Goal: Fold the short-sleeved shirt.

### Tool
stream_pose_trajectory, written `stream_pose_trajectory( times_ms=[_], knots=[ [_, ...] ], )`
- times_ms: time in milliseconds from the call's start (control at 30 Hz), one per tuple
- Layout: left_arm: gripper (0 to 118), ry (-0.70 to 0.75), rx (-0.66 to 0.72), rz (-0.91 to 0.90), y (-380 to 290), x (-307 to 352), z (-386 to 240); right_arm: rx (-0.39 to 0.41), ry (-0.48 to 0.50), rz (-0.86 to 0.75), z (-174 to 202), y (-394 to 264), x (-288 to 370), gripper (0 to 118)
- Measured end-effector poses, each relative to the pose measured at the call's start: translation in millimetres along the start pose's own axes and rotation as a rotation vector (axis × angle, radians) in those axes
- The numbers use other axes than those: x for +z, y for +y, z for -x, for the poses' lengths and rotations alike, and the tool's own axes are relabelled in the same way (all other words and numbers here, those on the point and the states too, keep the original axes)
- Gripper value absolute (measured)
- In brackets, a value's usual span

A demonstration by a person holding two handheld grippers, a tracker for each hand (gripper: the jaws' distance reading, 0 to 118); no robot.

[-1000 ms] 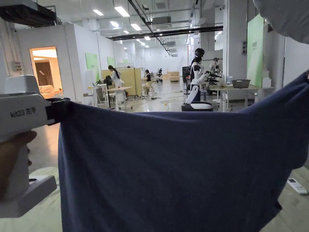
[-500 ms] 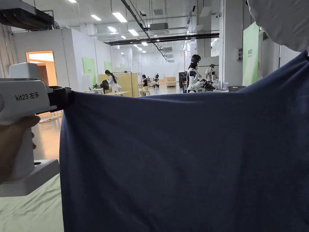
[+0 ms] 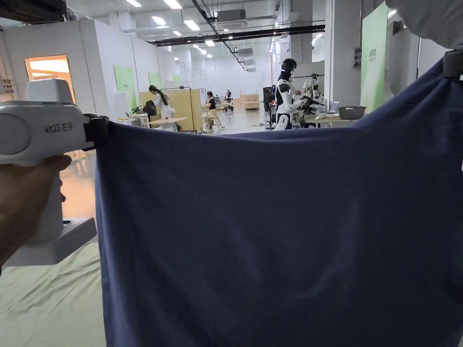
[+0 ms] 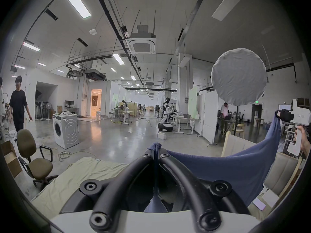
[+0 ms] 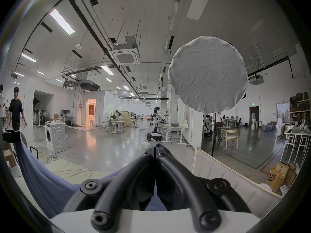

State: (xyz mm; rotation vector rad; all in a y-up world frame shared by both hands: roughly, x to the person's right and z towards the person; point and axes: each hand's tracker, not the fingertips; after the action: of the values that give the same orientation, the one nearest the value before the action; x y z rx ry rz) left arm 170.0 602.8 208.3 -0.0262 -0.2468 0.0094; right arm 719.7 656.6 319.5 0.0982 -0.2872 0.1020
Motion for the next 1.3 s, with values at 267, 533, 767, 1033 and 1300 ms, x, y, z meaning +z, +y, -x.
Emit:
stream_pose_trajectory(
  times_ms=[267,533,767,1033,1300],
  knots=[
    [3,0.038,0.024,0.07,-16,-66,2,0.032,-0.024,0.048,12,-17,-55,2],
    [3,0.06,0.042,0.087,-22,-115,4,0.057,-0.05,0.035,30,-13,-107,2],
    [3,0.082,0.054,0.08,-22,-151,10,0.079,-0.077,0.015,41,0,-145,2],
    [3,0.092,0.037,0.116,-48,-175,8,0.078,-0.053,0.051,53,-31,-165,2],
    [3,0.062,0.039,0.225,-111,-178,10,0.067,-0.003,0.13,50,-93,-168,2]
  ],
)
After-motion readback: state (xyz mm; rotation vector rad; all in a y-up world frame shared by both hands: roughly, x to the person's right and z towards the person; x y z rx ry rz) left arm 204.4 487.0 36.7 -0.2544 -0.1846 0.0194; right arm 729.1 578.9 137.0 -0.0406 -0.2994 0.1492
